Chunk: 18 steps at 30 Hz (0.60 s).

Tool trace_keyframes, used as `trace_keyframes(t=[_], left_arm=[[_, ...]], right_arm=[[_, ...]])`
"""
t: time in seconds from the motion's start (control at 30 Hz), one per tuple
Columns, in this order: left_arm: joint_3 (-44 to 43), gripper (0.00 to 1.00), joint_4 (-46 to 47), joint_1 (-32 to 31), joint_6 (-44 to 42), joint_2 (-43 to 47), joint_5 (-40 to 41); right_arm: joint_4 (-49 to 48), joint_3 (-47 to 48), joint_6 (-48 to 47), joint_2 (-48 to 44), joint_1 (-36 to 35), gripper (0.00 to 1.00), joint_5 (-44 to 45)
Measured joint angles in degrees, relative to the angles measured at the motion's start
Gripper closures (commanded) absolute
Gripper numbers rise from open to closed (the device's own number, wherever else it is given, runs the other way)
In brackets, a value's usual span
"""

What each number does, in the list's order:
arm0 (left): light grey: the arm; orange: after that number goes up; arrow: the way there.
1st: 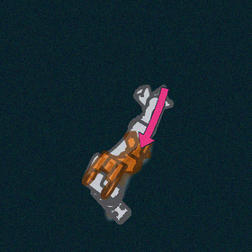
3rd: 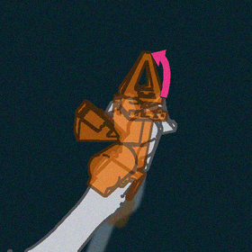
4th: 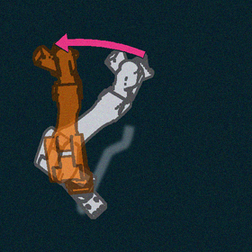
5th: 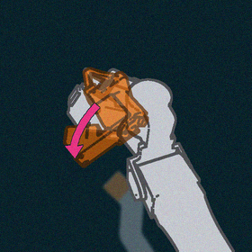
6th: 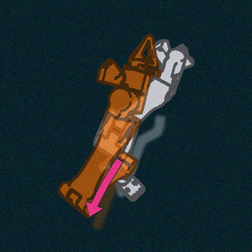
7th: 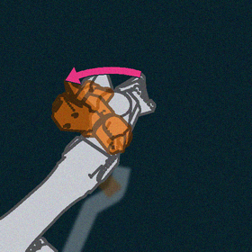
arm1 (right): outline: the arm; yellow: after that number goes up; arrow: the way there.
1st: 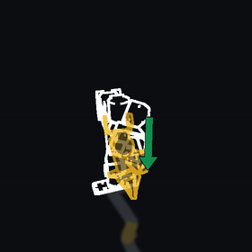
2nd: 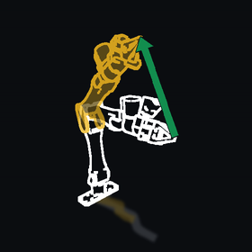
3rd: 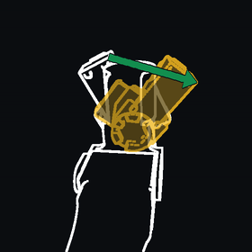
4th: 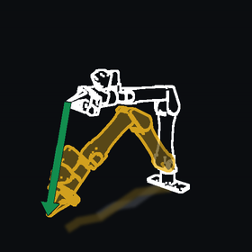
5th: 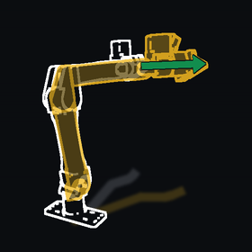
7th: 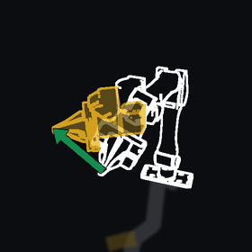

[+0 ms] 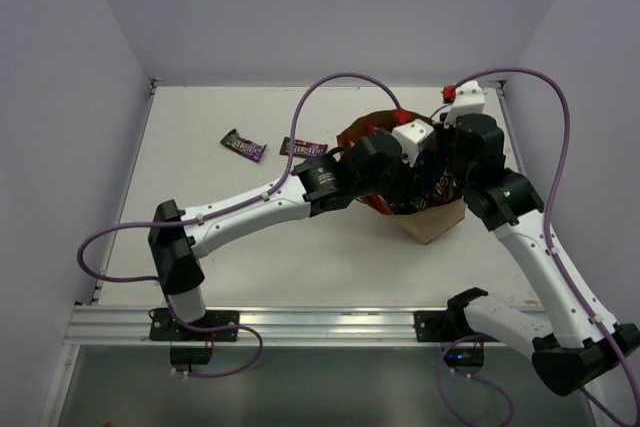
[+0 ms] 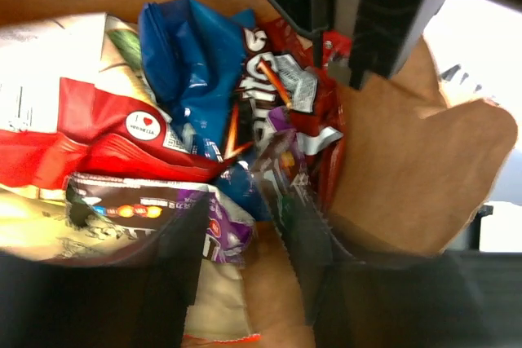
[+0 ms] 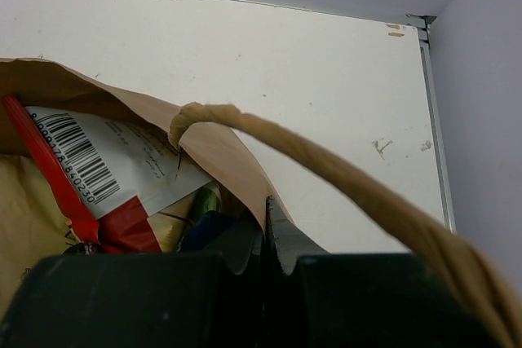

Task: Take the snacks out of the paper bag

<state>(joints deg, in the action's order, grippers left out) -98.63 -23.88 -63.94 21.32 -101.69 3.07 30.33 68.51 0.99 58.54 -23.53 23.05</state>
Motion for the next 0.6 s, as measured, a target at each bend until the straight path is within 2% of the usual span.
trace_keyframes(t=[0.07, 0.1, 0.37, 0.5, 0.6], left_arm=[[-0.31, 0.93, -0.09, -0.28, 0.46, -0.09, 0.42], [-0.46, 1.00, -0.22, -0.31, 0.37, -0.09, 0.85], [-1.25, 1.00, -2.51, -0.20, -0.02, 3.32, 7.28], [-1.25, 1.00, -3.67, 1.55, -0.61, 10.91, 11.06], [-1.22, 1.00, -4.13, 5.99, -0.92, 18.82, 13.86]], right_arm=[[-0.02, -0.20, 0.00, -0.22, 0.02, 1.00, 0.02], [-0.04, -0.28, 0.00, -0.33, 0.02, 1.00, 0.02], [-0.09, -0.57, -0.11, -0.85, 0.00, 1.00, 0.04], [-0.24, -0.83, -0.13, -0.90, 0.02, 1.00, 0.26], [-0.39, -1.09, -0.15, -1.01, 0.02, 1.00, 0.46]])
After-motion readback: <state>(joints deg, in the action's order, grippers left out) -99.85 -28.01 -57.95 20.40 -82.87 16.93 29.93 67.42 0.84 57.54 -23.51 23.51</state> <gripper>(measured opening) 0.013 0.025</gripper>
